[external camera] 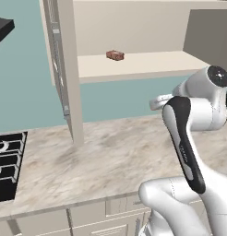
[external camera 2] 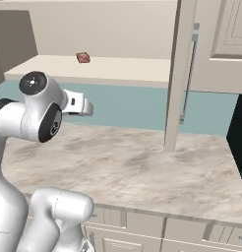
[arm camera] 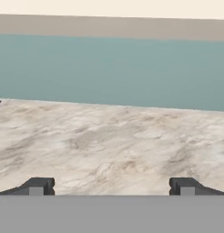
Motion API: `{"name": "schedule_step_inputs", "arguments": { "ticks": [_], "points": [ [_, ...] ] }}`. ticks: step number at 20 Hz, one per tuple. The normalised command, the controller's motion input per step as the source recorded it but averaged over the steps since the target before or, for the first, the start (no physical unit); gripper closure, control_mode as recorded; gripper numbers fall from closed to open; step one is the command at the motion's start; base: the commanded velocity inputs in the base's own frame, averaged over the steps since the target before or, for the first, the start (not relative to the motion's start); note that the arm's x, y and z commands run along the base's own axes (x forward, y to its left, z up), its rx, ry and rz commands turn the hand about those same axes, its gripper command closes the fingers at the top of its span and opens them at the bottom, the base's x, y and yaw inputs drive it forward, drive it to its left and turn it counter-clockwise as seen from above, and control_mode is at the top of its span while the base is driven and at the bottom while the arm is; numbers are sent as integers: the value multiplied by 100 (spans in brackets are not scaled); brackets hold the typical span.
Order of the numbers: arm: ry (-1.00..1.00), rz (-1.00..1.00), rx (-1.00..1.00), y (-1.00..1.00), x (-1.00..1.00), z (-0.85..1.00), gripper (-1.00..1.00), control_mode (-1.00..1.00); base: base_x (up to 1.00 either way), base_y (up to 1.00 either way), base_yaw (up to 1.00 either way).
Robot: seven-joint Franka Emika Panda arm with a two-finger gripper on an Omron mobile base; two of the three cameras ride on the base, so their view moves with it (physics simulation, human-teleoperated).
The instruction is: Locate and retrieve the bar soap and dish brush from the cabinet. Place them next to the sink.
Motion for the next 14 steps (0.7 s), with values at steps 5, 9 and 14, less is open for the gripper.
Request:
{"name": "schedule_step_inputs", "arguments": {
  "ticks": [5, 9, 14],
  "points": [
    [-2, -16, 1, 2, -2, 53, -100, -100, 0, 0, 0],
    [-7, -7, 5, 27, 2, 29, -100, -100, 0, 0, 0],
    [-4, -2, 7, 23, 10, 26, -100, -100, 0, 0, 0]
  ]
}}
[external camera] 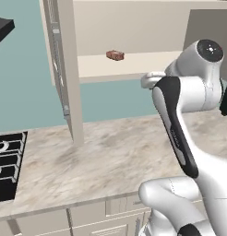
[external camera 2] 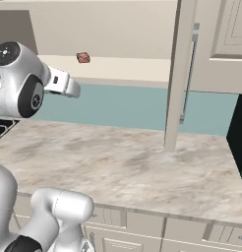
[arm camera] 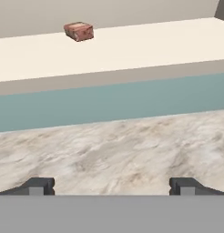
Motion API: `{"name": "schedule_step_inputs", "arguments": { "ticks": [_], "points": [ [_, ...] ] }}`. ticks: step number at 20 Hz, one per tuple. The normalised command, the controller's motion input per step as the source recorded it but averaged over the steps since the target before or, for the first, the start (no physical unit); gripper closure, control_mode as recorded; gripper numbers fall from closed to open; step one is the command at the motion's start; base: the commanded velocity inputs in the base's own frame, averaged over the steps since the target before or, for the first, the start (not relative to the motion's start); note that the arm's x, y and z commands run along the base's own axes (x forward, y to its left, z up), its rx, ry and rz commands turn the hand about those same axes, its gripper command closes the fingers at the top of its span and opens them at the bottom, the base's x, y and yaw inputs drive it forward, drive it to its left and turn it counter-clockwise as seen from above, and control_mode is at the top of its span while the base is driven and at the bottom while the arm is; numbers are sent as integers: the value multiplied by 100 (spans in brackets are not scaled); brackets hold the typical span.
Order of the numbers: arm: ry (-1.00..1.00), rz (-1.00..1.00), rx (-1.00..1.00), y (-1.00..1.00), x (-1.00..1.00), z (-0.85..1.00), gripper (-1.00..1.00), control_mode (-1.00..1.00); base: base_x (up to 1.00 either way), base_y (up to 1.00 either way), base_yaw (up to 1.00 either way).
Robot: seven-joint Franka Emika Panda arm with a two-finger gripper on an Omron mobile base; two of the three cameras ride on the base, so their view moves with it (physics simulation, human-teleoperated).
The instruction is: Locate and retrieve the bar soap and dish brush from the cabinet. Place them next to the sink.
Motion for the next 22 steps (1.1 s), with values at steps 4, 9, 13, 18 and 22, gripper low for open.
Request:
{"name": "schedule_step_inputs", "arguments": {
  "ticks": [4, 9, 13, 18, 22],
  "points": [
    [-1, 3, -4, 24, 35, 28, -100, -100, 0, 0, 0],
    [-1, 11, -7, 36, 58, 22, -100, -100, 0, 0, 0],
    [-1, 17, -5, 34, 72, 10, -100, -100, 0, 0, 0],
    [-6, 20, 0, 15, 75, 3, -100, -100, 0, 0, 0],
    [-6, 10, 0, 0, 77, -9, -100, -100, 0, 0, 0]
  ]
}}
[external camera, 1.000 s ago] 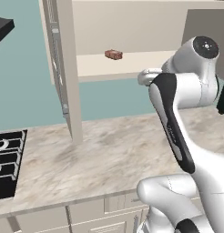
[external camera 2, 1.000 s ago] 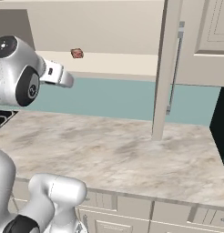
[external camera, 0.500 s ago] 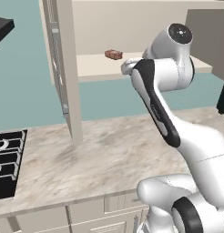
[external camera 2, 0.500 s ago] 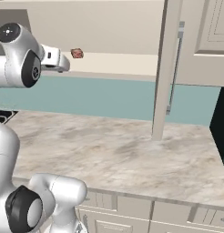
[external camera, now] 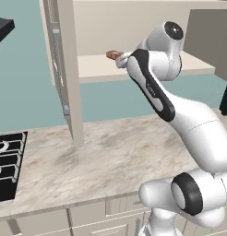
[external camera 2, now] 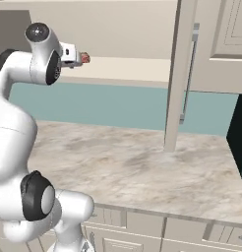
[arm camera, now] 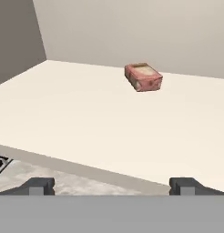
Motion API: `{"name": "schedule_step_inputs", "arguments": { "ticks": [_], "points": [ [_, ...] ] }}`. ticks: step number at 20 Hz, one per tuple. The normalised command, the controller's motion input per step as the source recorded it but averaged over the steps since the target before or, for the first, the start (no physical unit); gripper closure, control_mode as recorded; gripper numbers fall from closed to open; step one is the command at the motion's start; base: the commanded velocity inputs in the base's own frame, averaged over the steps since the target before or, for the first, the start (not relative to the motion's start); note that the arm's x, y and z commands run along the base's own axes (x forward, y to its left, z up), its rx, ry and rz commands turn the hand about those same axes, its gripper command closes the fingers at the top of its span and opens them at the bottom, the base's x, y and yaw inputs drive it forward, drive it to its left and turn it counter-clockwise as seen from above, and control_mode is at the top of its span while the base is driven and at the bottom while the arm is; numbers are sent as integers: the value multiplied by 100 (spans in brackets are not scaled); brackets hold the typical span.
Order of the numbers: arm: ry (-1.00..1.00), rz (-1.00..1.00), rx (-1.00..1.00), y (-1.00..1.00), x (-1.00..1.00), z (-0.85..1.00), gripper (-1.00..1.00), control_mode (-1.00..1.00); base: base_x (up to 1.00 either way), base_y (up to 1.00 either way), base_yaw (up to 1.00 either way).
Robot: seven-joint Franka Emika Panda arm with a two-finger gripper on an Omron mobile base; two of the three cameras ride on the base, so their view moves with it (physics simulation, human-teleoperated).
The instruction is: Locate and retrieve the bar soap and dish brush from the cabinet. Place them next to the sink.
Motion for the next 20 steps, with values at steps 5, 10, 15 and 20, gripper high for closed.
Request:
{"name": "schedule_step_inputs", "arguments": {
  "ticks": [5, 10, 15, 20],
  "points": [
    [3, 3, -4, 2, 42, 4, -100, -100, 0, 0, 0],
    [2, -4, 0, 0, 42, 0, -100, -100, 0, 0, 0],
    [0, 0, 0, -2, 59, 0, -100, -100, 0, 0, 0],
    [-1, 0, 1, -6, 56, -5, -100, -100, 0, 0, 0]
  ]
}}
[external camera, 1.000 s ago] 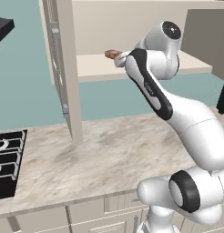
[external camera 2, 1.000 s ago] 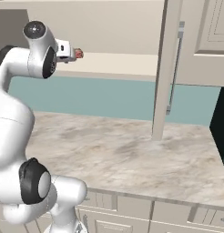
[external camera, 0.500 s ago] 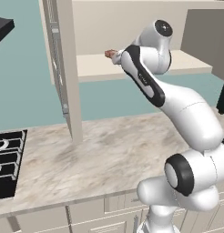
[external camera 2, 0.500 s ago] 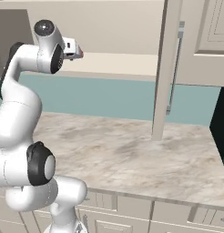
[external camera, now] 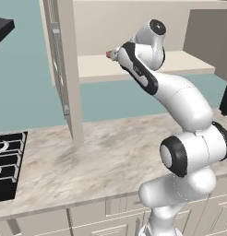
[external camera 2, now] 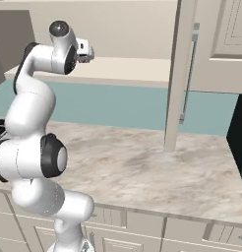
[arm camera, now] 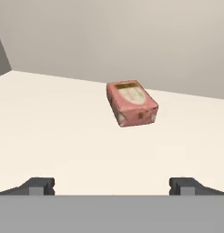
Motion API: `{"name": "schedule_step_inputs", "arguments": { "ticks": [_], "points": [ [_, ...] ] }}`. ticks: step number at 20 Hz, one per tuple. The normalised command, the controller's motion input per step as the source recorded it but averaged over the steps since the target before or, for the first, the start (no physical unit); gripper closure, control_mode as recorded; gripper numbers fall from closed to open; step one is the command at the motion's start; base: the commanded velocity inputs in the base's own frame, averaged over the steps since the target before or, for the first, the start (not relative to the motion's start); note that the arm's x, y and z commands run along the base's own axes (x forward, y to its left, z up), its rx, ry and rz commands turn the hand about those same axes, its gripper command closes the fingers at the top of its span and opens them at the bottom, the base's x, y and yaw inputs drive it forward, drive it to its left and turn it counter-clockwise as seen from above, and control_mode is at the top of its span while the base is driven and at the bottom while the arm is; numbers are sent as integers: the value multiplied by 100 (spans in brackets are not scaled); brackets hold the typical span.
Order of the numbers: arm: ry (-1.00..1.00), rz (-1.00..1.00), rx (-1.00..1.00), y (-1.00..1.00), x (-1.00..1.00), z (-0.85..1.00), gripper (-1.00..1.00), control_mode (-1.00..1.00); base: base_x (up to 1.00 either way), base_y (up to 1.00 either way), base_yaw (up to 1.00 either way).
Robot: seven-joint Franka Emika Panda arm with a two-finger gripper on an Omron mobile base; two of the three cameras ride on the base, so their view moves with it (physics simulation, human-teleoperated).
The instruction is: Locate and retrieve the bar soap and dish brush from the cabinet. Place them next to the sink.
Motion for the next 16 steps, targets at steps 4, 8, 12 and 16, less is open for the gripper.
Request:
{"name": "schedule_step_inputs", "arguments": {
  "ticks": [4, 8, 12, 16],
  "points": [
    [3, -6, 0, -16, 42, -6, -100, -100, 0, 0, 0],
    [1, -5, 0, -11, 55, -8, -100, -100, 0, 0, 0],
    [0, 0, 6, -4, 31, -1, -100, -100, 0, 0, 0],
    [0, 2, 1, 0, 5, -6, -100, -100, 0, 0, 0]
  ]
}}
